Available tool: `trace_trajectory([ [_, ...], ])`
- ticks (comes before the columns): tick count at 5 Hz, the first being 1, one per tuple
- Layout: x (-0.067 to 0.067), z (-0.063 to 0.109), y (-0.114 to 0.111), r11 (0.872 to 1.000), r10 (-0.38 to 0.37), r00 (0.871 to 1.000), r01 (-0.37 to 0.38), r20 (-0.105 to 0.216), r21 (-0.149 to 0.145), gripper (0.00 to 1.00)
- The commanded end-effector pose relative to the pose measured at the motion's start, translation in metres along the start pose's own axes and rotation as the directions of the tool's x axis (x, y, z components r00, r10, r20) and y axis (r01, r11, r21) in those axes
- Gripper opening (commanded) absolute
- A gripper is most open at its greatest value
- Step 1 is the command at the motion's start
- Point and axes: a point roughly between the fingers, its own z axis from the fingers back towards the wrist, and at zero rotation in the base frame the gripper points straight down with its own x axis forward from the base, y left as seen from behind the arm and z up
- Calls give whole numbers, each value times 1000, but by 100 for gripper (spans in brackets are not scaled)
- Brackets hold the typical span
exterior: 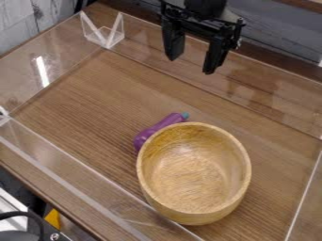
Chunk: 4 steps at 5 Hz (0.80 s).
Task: Put the purple eggplant in the brown bowl
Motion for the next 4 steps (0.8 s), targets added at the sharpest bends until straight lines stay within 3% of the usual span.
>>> trace_trajectory([
  [1,-3,0,-6,999,-34,999,34,-15,-1,100],
  [4,-7,11,0,994,-109,992,109,-56,-3,100],
])
